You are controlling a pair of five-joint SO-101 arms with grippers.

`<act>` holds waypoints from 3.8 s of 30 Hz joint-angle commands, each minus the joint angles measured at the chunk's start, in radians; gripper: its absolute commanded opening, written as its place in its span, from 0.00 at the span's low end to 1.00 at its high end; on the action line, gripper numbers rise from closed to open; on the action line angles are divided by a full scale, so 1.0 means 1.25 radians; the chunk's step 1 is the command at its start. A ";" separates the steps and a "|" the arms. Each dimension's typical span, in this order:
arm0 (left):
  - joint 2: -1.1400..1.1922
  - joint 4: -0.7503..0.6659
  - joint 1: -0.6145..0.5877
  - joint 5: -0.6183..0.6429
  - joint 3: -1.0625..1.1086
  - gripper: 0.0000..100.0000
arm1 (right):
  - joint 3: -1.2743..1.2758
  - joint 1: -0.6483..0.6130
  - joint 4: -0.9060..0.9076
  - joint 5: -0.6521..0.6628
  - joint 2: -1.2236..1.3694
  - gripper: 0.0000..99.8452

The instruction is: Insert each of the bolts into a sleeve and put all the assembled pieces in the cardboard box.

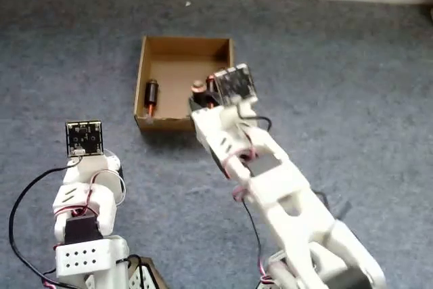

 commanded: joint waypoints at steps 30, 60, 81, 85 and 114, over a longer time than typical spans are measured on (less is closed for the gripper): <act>-0.004 -0.017 -0.002 -0.007 0.001 0.03 | 0.169 0.017 -0.187 0.103 -0.078 0.00; -0.004 -0.012 0.029 -0.007 -0.024 0.01 | 0.733 0.228 0.171 0.098 -0.979 0.00; -0.003 -0.012 0.330 -0.010 0.091 0.01 | 0.732 0.228 0.849 0.102 -1.093 0.00; 0.004 0.011 0.331 -0.009 0.091 0.01 | 0.732 0.228 0.931 0.103 -1.093 0.00; -0.224 0.439 0.326 -0.006 0.085 0.01 | 0.732 0.228 0.942 0.104 -1.093 0.00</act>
